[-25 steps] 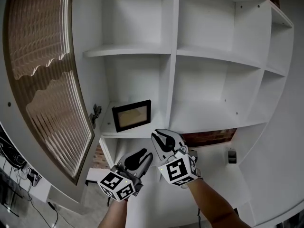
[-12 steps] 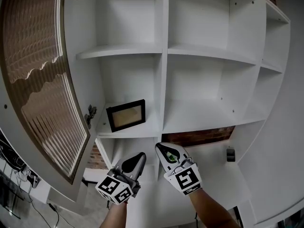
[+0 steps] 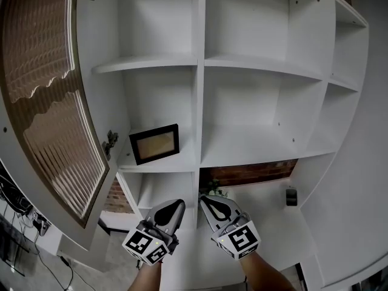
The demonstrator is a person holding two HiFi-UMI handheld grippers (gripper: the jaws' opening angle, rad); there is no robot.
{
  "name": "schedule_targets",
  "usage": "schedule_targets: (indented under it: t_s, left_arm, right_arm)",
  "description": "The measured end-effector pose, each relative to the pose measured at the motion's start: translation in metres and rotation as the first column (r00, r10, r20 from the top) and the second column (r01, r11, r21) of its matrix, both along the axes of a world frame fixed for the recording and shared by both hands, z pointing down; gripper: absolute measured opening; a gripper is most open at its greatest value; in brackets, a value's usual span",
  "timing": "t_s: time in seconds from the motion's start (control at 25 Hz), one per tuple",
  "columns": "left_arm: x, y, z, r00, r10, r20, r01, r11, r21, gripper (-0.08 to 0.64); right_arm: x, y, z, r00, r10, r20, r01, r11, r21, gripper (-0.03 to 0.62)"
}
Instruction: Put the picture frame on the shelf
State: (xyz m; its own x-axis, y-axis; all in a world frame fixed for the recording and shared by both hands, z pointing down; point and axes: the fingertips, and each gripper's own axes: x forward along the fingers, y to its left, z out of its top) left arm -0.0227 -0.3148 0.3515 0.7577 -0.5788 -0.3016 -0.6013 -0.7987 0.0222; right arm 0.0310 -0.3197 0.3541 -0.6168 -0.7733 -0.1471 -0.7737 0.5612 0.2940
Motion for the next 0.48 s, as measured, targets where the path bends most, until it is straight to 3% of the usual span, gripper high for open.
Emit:
schedule_targets:
  t_s: [0.48]
  left_arm:
    - [0.027,0.031,0.035,1.0,0.006,-0.009,-0.006,0.999,-0.042,0.009]
  right_arm:
    - [0.027,0.033,0.041,0.995,-0.041,0.089,0.049,0.995,-0.082,0.017]
